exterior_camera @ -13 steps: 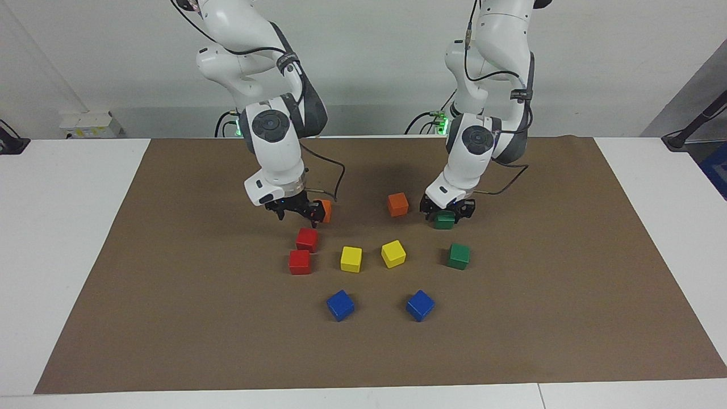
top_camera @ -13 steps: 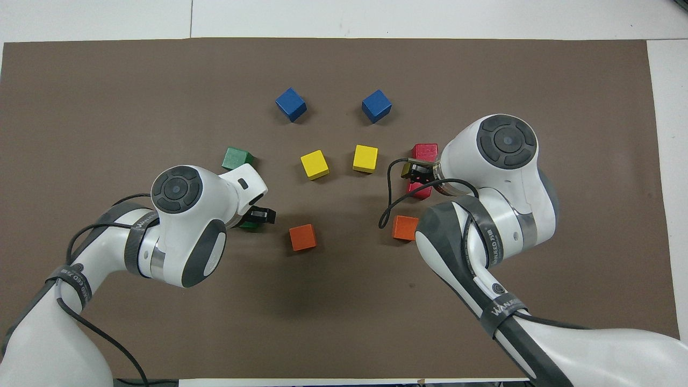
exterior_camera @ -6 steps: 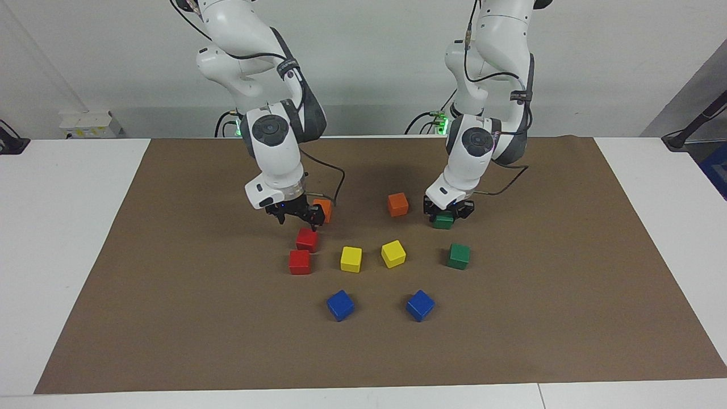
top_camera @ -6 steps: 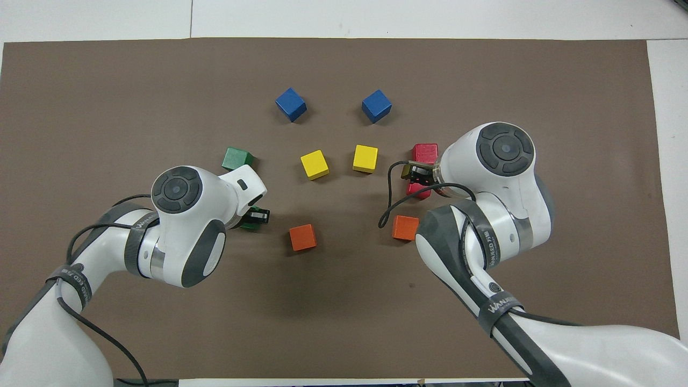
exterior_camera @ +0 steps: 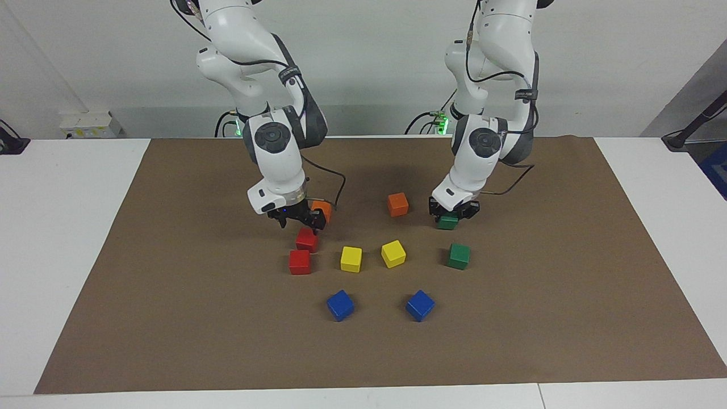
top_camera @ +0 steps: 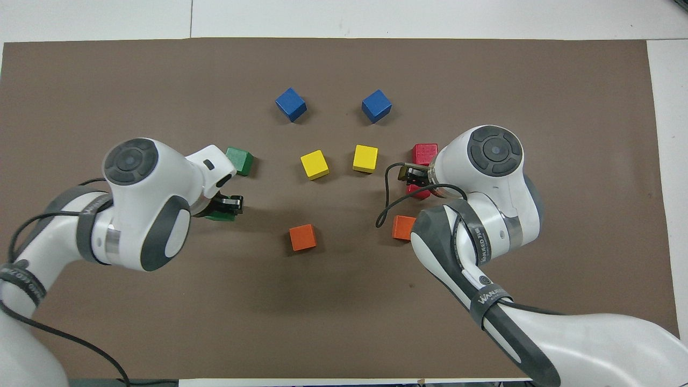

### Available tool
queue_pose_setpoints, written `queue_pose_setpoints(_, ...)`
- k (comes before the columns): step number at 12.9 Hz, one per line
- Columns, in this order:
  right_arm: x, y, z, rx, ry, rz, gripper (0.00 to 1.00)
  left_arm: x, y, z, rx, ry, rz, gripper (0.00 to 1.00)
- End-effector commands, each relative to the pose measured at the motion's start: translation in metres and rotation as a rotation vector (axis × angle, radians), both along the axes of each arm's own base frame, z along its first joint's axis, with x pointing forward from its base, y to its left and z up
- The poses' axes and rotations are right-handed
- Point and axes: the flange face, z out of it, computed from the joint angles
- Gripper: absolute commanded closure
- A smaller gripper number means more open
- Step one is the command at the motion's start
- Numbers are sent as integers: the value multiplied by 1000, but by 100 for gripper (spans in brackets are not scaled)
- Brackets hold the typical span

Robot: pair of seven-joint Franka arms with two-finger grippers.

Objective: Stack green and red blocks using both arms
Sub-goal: 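Carry the green cube to the table edge while the right gripper carries the red cube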

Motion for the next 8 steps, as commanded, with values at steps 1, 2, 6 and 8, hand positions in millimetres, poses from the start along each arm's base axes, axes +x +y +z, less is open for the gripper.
queue_pose_setpoints(1, 4, 4, -7, 7, -24, 7, 1, -3, 86, 60, -17, 9, 10, 100)
queue_pose_setpoints(2, 5, 3, -10, 7, -21, 3, 1, -4, 124, 65, -25, 18, -1, 100)
queue_pose_setpoints(6, 9, 6, -24, 15, -36, -6, 1, -13, 241, 47, -43, -41, -65, 100)
queue_pose_setpoints(8, 10, 6, -32, 15, -34, -8, 2, -23, 257, 16, -24, -98, -55, 100)
